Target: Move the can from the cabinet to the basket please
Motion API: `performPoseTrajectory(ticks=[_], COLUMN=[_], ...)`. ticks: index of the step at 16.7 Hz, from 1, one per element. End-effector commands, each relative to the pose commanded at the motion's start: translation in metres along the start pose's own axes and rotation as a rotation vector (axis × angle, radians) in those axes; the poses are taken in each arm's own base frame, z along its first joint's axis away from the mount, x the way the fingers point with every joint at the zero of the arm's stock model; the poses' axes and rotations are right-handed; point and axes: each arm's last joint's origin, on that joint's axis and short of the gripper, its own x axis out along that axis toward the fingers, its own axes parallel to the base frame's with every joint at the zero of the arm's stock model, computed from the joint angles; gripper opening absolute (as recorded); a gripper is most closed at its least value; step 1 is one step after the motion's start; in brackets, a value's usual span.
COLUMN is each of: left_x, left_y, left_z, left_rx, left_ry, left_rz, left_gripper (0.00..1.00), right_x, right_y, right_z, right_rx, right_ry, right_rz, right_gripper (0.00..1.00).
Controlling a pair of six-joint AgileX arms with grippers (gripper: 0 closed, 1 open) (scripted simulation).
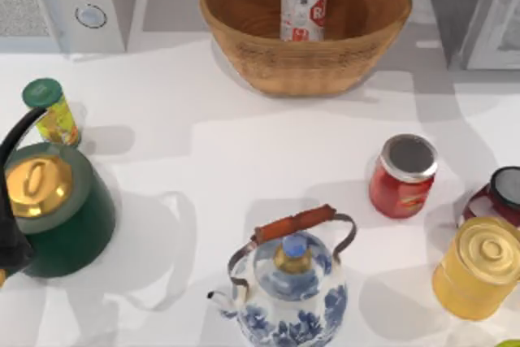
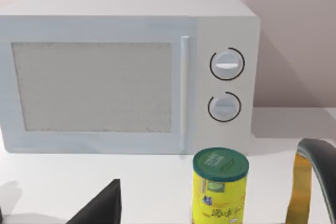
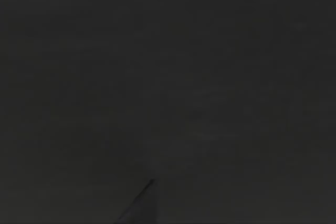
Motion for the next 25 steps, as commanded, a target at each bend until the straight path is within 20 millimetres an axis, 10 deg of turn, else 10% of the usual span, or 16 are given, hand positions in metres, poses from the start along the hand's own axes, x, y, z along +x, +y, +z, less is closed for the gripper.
performPoseTrajectory(ticks=[6, 15, 20, 25], left_x=[0.000, 0.000, 0.000, 0.000], left_y=[0.000, 0.000, 0.000, 0.000], left_z=[0.000, 0.000, 0.000, 0.000], left_rx=[0.000, 0.000, 0.000, 0.000], left_ry=[0.000, 0.000, 0.000, 0.000], left_rz=[0.000, 0.000, 0.000, 0.000], left_gripper=[1.00, 1.00, 1.00, 1.00], right_x=[0.030, 0.006, -0.042, -0.096], right_y=[0.000, -0.017, -0.048, -0.075], right_z=[-0.001, -0.016, -0.072, -0.171], right_rx=[0.001, -0.004, -0.010, -0.008], right_ry=[-0.002, 0.006, 0.034, 0.054], right_rz=[0.000, -0.004, 0.004, 0.022], right_gripper=[1.00, 1.00, 1.00, 1.00])
